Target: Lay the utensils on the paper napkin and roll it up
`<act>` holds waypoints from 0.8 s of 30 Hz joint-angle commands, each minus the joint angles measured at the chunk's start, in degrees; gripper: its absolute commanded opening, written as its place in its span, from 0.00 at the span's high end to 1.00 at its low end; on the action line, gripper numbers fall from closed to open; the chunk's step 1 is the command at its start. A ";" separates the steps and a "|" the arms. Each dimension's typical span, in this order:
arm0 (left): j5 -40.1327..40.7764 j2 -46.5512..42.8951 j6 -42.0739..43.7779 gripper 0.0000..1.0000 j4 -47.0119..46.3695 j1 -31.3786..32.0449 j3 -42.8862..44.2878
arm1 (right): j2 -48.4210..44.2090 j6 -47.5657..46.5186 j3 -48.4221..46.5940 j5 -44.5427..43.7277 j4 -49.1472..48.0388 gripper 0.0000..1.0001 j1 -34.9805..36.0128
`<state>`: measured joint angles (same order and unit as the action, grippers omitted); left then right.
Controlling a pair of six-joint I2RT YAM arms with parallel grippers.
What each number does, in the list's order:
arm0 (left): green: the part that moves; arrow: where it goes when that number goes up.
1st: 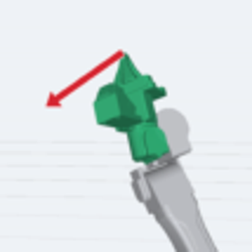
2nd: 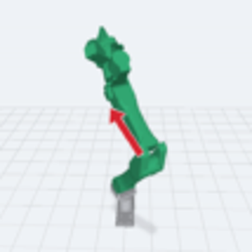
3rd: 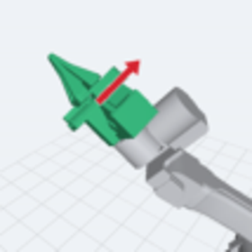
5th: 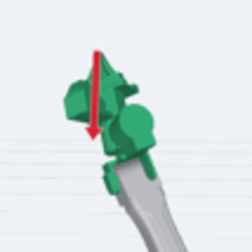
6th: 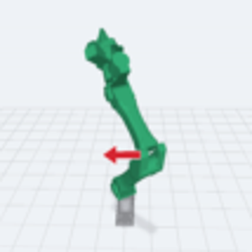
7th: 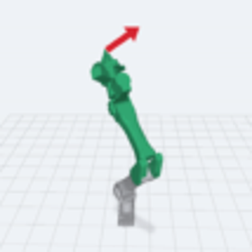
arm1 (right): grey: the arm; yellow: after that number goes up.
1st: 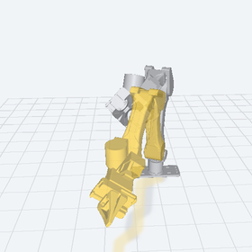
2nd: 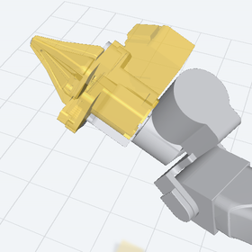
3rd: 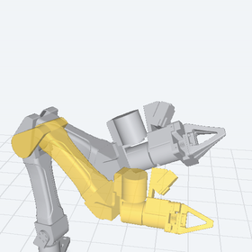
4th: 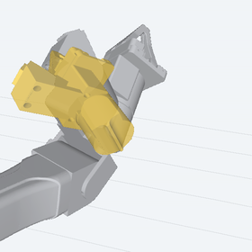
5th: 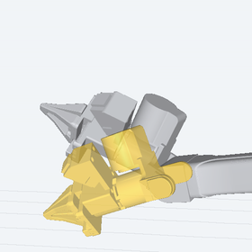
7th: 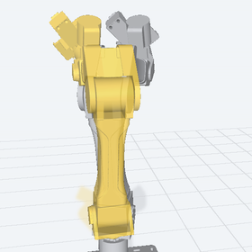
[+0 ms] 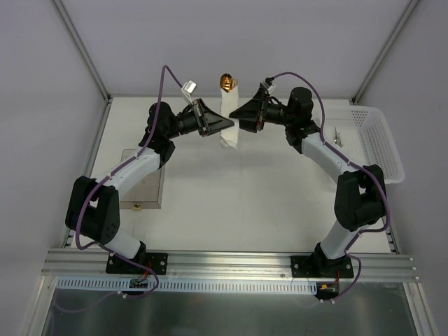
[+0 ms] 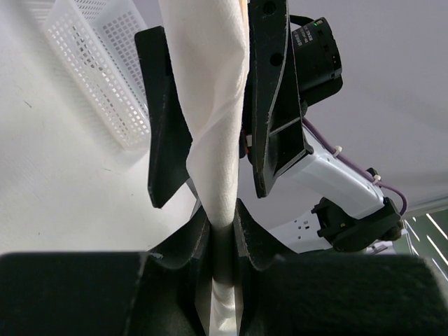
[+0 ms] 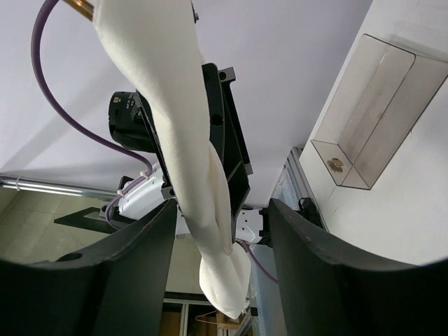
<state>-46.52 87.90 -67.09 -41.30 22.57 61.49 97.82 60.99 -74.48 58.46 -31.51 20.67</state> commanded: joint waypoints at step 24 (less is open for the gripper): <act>-1.38 -0.89 -0.32 1.00 -5.99 0.81 0.91 | 1.58 1.06 -2.34 0.34 -3.91 0.58 1.48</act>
<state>-46.54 87.96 -67.16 -41.28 22.57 61.47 99.04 62.54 -74.61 57.91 -33.54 21.32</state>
